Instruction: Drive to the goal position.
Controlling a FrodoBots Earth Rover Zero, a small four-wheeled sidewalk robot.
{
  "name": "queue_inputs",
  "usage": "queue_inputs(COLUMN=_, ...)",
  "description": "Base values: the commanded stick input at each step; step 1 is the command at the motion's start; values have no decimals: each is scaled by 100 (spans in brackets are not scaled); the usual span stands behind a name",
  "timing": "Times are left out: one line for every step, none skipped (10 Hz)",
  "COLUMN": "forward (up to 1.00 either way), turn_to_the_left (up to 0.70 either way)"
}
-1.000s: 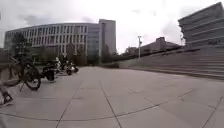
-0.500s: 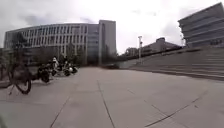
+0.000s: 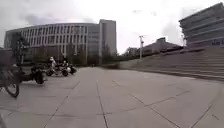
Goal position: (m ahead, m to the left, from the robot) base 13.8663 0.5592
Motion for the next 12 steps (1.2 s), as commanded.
queue_inputs(forward=70, turn_to_the_left=2)
queue_inputs(forward=70, turn_to_the_left=2)
queue_inputs(forward=70, turn_to_the_left=2)
queue_inputs(forward=70, turn_to_the_left=2)
queue_inputs(forward=70, turn_to_the_left=2)
queue_inputs(forward=70, turn_to_the_left=2)
queue_inputs(forward=70, turn_to_the_left=2)
queue_inputs(forward=70, turn_to_the_left=2)
queue_inputs(forward=70, turn_to_the_left=2)
queue_inputs(forward=70, turn_to_the_left=2)
queue_inputs(forward=70, turn_to_the_left=2)
queue_inputs(forward=70, turn_to_the_left=2)
